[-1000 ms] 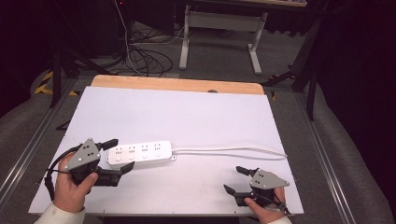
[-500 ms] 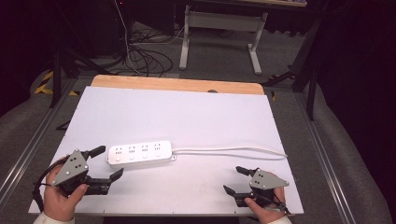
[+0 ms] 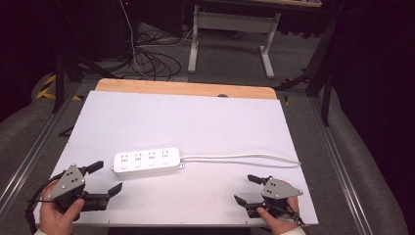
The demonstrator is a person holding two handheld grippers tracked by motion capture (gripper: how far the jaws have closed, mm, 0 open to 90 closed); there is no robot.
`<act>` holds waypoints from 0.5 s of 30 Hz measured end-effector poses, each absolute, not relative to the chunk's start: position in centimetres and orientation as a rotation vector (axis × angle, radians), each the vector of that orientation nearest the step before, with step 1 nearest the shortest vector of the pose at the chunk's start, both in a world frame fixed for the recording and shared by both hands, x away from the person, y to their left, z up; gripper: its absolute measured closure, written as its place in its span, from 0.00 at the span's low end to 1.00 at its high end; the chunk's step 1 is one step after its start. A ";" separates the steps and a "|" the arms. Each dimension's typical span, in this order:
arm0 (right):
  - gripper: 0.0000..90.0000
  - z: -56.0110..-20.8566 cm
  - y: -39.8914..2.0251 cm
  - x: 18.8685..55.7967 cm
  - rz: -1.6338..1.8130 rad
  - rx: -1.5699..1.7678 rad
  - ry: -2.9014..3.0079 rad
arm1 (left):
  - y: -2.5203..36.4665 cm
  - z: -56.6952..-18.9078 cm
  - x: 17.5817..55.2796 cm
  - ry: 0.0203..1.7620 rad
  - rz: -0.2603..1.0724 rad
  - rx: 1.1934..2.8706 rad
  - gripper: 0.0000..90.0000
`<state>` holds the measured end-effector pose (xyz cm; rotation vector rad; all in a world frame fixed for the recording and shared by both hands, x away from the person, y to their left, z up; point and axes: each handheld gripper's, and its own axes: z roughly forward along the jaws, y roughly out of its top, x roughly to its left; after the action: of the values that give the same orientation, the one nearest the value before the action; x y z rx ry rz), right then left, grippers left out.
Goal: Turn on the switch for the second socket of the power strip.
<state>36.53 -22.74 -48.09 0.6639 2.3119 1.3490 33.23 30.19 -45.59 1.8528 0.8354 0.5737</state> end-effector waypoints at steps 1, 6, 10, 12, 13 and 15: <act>0.23 -48.1 -22.8 36.5 1.347 0.663 2.313 | 30.3 -45.7 33.2 0.833 0.576 1.855 0.09; 0.22 -48.1 -22.8 36.5 1.342 0.661 2.316 | 30.5 -46.2 32.9 0.801 0.597 1.884 0.08; 0.22 -48.1 -22.8 36.5 1.344 0.659 2.318 | 30.8 -46.9 32.6 0.803 0.603 1.885 0.07; 0.22 -48.1 -22.8 36.5 1.344 0.658 2.318 | 30.9 -47.3 32.5 0.812 0.622 1.898 0.07; 0.22 -48.1 -22.8 36.5 1.344 0.658 2.319 | 30.9 -47.4 32.5 0.821 0.627 1.906 0.07; 0.22 -48.1 -22.8 36.5 1.343 0.657 2.320 | 30.8 -47.6 32.4 0.832 0.633 1.913 0.08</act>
<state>36.52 -22.84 -48.13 0.6569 2.3198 1.3433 32.44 30.84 -47.57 1.9135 0.8323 0.6330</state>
